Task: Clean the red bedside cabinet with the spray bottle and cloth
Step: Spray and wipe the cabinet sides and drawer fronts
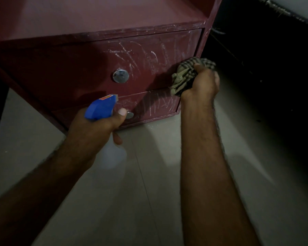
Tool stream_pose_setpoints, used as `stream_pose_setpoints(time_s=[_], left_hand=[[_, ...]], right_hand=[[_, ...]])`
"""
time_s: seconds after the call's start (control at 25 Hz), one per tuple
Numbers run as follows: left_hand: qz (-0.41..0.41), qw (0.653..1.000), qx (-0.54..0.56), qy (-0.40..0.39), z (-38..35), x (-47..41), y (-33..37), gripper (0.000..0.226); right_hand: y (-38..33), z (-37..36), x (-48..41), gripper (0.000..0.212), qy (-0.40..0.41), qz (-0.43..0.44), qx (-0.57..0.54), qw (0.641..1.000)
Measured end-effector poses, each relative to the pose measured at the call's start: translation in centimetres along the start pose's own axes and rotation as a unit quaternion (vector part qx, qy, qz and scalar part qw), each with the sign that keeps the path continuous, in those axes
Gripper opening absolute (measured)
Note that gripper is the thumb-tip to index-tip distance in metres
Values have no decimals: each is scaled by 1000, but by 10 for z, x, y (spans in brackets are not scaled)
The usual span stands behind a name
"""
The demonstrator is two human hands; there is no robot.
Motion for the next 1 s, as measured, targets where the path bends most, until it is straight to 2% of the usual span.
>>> stream_pose_setpoints(time_s=[0.12,0.24,0.4,0.44,0.56,0.72,0.88,1.0], left_hand=[[-7,1000,-1,-10,-3,2,5,49],[-24,999,-15,-14,-8,3,13,17],[-32,999,-22,-25,-17,1,21,10],[-40,998,-26,-29,-20,1,24,11],[-44,997,-40,-47,-38,-2,36,38],[-44,997,-37,-59,-64,-10,60,48],[-66,997,-14,-30,-80,-12,81,20],[-82,996,-26,-33,-80,-6,88,18]], right_hand=[[0,4,0,63,-6,5,7,1000],[6,6,-2,66,11,-11,14,1000],[-10,-1,1,71,-10,4,-3,1000],[-12,1,3,73,-16,3,-2,1000],[-2,9,3,69,-14,-23,21,999],[4,12,1,66,-9,-33,15,999],[1,16,3,67,-24,-37,16,999],[3,16,7,67,-24,-43,17,999]])
Point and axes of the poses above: each hand's wrist, its own x-axis away from the middle knuckle, its own z-axis out of the back of the hand, y = z × x, the point moved 4 cm from there along -x, towards the middle knuckle, and after that the axes turned 8 degrees about x, right-handed, at the moved point
